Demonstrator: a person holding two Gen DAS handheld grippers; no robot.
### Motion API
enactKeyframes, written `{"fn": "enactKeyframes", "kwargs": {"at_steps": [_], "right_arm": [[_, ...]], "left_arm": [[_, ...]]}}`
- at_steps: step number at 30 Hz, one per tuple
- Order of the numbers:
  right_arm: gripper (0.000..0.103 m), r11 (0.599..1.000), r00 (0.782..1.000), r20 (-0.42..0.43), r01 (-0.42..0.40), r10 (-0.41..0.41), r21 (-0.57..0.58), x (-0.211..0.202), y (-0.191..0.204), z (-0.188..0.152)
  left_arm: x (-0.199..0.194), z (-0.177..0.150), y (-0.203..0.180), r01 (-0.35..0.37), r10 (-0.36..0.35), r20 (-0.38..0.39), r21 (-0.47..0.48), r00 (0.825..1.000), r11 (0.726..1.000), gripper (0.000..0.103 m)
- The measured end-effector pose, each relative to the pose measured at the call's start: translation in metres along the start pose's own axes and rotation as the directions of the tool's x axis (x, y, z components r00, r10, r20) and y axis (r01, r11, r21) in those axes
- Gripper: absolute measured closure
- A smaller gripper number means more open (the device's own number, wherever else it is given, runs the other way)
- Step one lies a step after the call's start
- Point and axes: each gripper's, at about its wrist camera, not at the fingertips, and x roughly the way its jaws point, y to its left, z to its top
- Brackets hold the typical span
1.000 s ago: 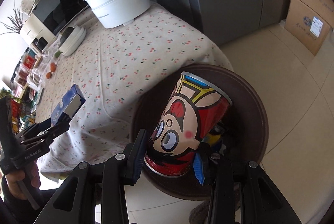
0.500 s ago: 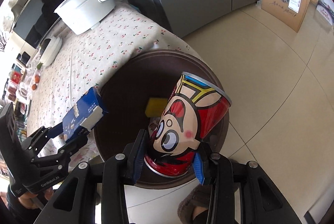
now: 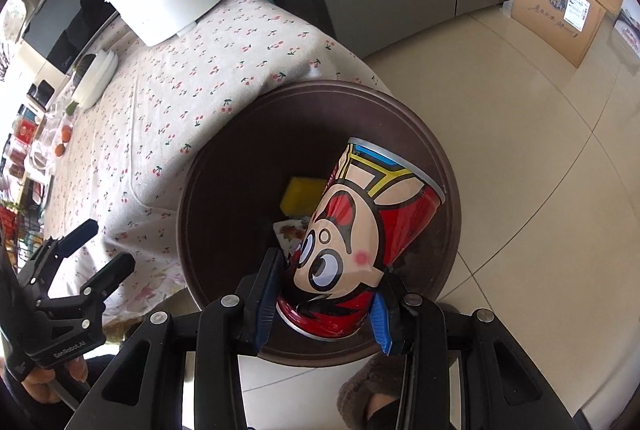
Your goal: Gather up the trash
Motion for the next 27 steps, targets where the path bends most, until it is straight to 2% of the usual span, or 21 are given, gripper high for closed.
{"fn": "enactKeyframes", "kwargs": {"at_steps": [11, 12, 13, 15, 20, 22, 26, 27], "right_arm": [[0.061, 1.000, 0.999, -0.027, 0.019, -0.020, -0.019, 0.017, 0.029, 0.006], [0.050, 1.000, 0.999, -0.029, 0.018, -0.018, -0.009, 0.017, 0.030, 0.007], [0.036, 1.000, 1.000, -0.027, 0.012, -0.012, 0.006, 0.017, 0.030, 0.007], [0.024, 0.999, 1.000, -0.003, 0.000, 0.000, 0.047, 0.013, 0.030, 0.008], [0.019, 0.999, 0.999, 0.050, 0.009, -0.012, 0.046, -0.004, 0.043, 0.007], [0.014, 0.999, 0.996, 0.086, 0.021, -0.023, 0.026, -0.015, 0.052, 0.004], [0.006, 0.998, 0.978, 0.206, 0.049, -0.039, -0.044, -0.045, 0.073, -0.008], [0.000, 0.996, 0.970, 0.239, 0.062, -0.046, -0.061, -0.052, 0.079, -0.013]], "left_arm": [[-0.023, -0.020, 0.039, -0.034, 0.035, 0.008, -0.097, 0.999, 0.995, 0.013], [-0.026, -0.022, 0.042, -0.049, 0.050, 0.011, -0.108, 0.999, 0.993, 0.013], [-0.028, -0.023, 0.046, -0.063, 0.065, 0.014, -0.119, 0.998, 0.991, 0.012], [-0.035, -0.027, 0.053, -0.081, 0.085, 0.022, -0.145, 0.996, 0.986, 0.008], [-0.052, -0.036, 0.071, -0.120, 0.131, 0.037, -0.220, 0.991, 0.968, 0.005], [-0.062, -0.040, 0.076, -0.141, 0.158, 0.050, -0.249, 0.986, 0.958, 0.001], [-0.082, -0.046, 0.083, -0.149, 0.178, 0.073, -0.295, 0.981, 0.944, 0.001], [-0.087, -0.048, 0.084, -0.146, 0.178, 0.080, -0.306, 0.981, 0.941, 0.001]]}}
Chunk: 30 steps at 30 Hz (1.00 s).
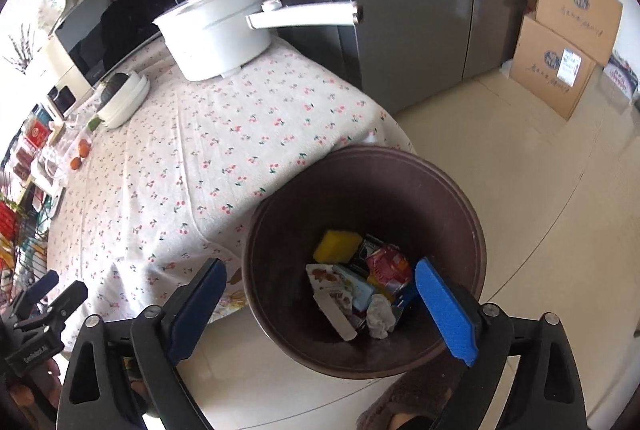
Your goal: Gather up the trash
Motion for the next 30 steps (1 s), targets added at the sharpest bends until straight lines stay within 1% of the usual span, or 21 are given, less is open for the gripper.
{"fn": "enactKeyframes", "kwargs": {"at_steps": [3, 7, 9, 12, 15, 17, 19, 21, 27, 30], "right_arm": [[0.000, 0.997, 0.995, 0.095, 0.023, -0.016, -0.075, -0.023, 0.020, -0.011], [0.000, 0.983, 0.982, 0.186, 0.062, -0.029, -0.170, -0.048, 0.049, -0.028], [0.000, 0.977, 0.973, 0.230, 0.072, -0.024, -0.201, -0.059, 0.060, -0.037], [0.000, 0.971, 0.959, 0.283, 0.079, -0.012, -0.227, -0.071, 0.073, -0.045], [0.000, 0.963, 0.943, 0.332, 0.105, -0.018, -0.247, -0.077, 0.080, -0.048], [0.000, 0.959, 0.932, 0.363, 0.126, -0.027, -0.253, -0.079, 0.084, -0.049], [0.000, 0.958, 0.925, 0.380, 0.134, -0.028, -0.255, -0.081, 0.086, -0.051], [0.000, 0.959, 0.922, 0.387, 0.133, -0.027, -0.249, -0.084, 0.086, -0.051], [0.000, 0.967, 0.920, 0.391, 0.118, -0.021, -0.226, -0.084, 0.082, -0.049], [0.000, 0.966, 0.920, 0.391, 0.120, -0.023, -0.227, -0.085, 0.081, -0.050]], "left_arm": [[-0.015, -0.004, 0.005, -0.014, 0.015, 0.028, -0.029, 0.999, 0.999, 0.001], [-0.038, -0.012, 0.009, -0.048, 0.054, 0.087, -0.068, 0.995, 0.997, 0.001], [-0.051, -0.017, 0.009, -0.076, 0.086, 0.137, -0.078, 0.987, 0.994, 0.001], [-0.068, -0.022, 0.010, -0.093, 0.113, 0.224, -0.095, 0.968, 0.991, 0.001], [-0.075, -0.025, 0.009, -0.098, 0.120, 0.262, -0.095, 0.958, 0.991, 0.001], [-0.076, -0.025, 0.009, -0.098, 0.121, 0.271, -0.098, 0.955, 0.990, 0.001], [-0.075, -0.025, 0.010, -0.098, 0.122, 0.272, -0.099, 0.955, 0.990, 0.001], [-0.075, -0.025, 0.009, -0.101, 0.124, 0.277, -0.097, 0.953, 0.990, 0.001], [-0.079, -0.027, 0.001, -0.120, 0.136, 0.304, -0.070, 0.943, 0.990, 0.001], [-0.080, -0.026, -0.001, -0.121, 0.135, 0.309, -0.064, 0.941, 0.991, 0.001]]}}
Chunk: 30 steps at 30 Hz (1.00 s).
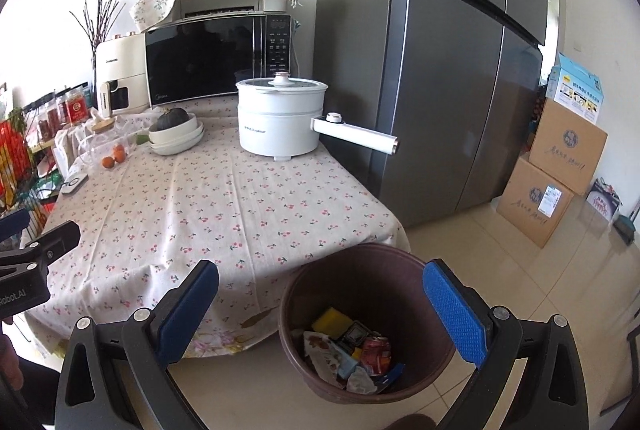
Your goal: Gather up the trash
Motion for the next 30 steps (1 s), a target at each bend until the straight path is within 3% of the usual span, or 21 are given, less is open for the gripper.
{"fn": "enactKeyframes", "kwargs": {"at_steps": [30], "right_arm": [[0.000, 1.000, 1.000, 0.014, 0.019, -0.019, 0.009, -0.0023, -0.0029, -0.0011]], "left_arm": [[0.0017, -0.0030, -0.0073, 0.009, -0.008, -0.031, 0.014, 0.999, 1.000, 0.001]]}}
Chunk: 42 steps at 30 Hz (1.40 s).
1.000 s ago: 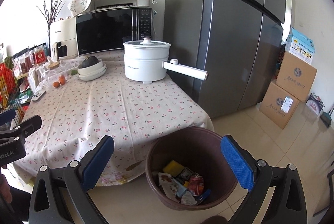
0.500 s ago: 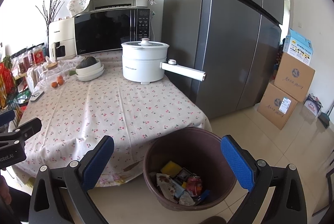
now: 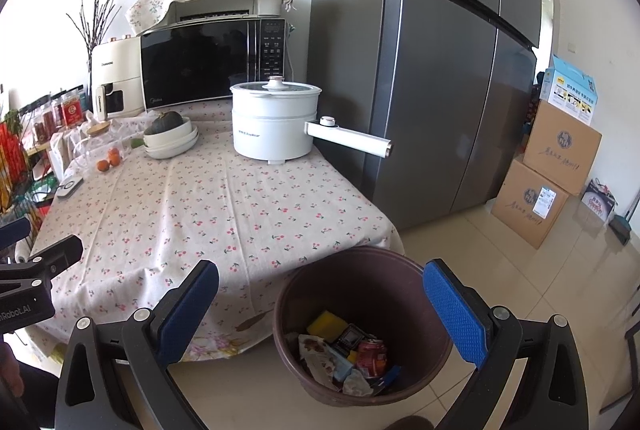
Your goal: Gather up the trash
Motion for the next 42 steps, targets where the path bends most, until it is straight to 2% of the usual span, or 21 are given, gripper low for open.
{"fn": "enactKeyframes", "kwargs": {"at_steps": [20, 30, 42], "right_arm": [[0.000, 1.000, 1.000, -0.001, 0.001, -0.001, -0.003, 0.002, -0.004, -0.001], [0.000, 1.000, 1.000, -0.001, 0.004, -0.004, -0.004, 0.003, -0.005, -0.001], [0.000, 1.000, 1.000, -0.001, 0.003, -0.003, -0.009, 0.005, -0.007, -0.002]], "left_arm": [[0.000, -0.002, -0.003, 0.011, -0.011, 0.002, 0.000, 1.000, 1.000, 0.001], [-0.010, 0.000, -0.011, 0.052, -0.053, 0.018, 0.032, 0.998, 0.998, 0.001], [-0.003, 0.001, -0.011, 0.078, -0.077, -0.025, 0.031, 0.997, 0.996, 0.001]]}}
